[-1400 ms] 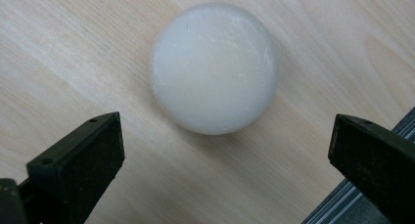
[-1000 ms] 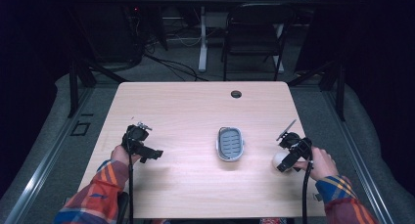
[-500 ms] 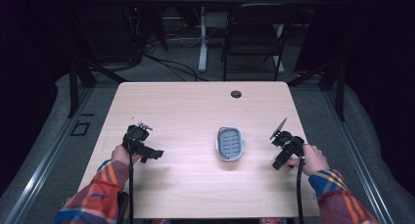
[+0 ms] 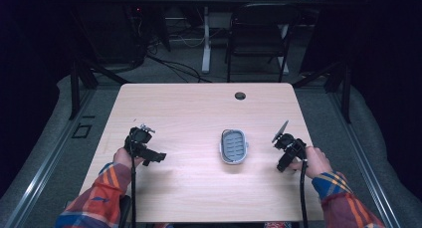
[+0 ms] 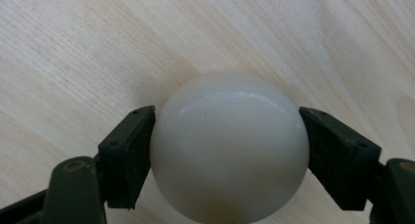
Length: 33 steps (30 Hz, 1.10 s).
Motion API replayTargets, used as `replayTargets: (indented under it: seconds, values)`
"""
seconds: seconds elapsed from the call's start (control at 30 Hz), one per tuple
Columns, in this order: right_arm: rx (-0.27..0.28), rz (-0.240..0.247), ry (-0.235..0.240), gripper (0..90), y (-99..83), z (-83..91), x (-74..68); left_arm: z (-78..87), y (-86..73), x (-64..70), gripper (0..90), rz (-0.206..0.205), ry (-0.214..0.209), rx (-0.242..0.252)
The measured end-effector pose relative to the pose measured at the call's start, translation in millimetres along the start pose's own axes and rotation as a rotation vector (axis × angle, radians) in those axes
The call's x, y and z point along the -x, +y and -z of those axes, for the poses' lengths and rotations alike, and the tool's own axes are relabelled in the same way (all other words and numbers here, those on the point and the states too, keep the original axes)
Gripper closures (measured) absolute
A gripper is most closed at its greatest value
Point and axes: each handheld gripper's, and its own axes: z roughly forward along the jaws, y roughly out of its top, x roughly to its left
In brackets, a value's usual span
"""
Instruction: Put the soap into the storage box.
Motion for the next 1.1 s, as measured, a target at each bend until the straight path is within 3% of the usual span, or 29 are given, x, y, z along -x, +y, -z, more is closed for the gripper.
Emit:
replayTargets:
  seconds: [0.33, 0.4, 0.63, 0.83, 0.97, 1.0, 1.1]
  values:
    - [0.036, -0.014, 0.014, 24.3, -2.3, -2.1, -0.5, -0.4, 1.0, -0.2, 0.0, -0.003, -0.004, 0.000]
    - [0.007, 0.004, 0.010, 24.3, -2.1, 0.0, 0.9, -0.3, 1.3, 0.0, 0.0, -0.004, -0.003, 0.000]
    - [0.026, -0.022, 0.012, 24.4, -4.4, 1.5, -1.9, 0.1, 1.4, 0.3, 0.0, -0.003, -0.002, 0.003]
    - [0.016, -0.002, 0.003, 24.4, -3.4, 5.0, -2.5, 0.7, 1.2, 0.6, 0.0, -0.003, -0.001, 0.003]
    - [0.059, -0.029, 0.009, 24.4, -4.7, 7.5, -2.8, 0.3, 1.4, 0.6, 0.0, -0.003, 0.000, 0.002]
    - [0.033, -0.010, 0.008, 24.4, -3.8, 10.7, -1.3, 0.2, 1.5, 0.6, 0.0, -0.004, 0.000, 0.002]
    - [0.042, -0.014, 0.005, 24.5, -3.9, 13.7, -0.7, 0.0, 1.6, 0.8, 0.0, -0.002, 0.000, -0.001]
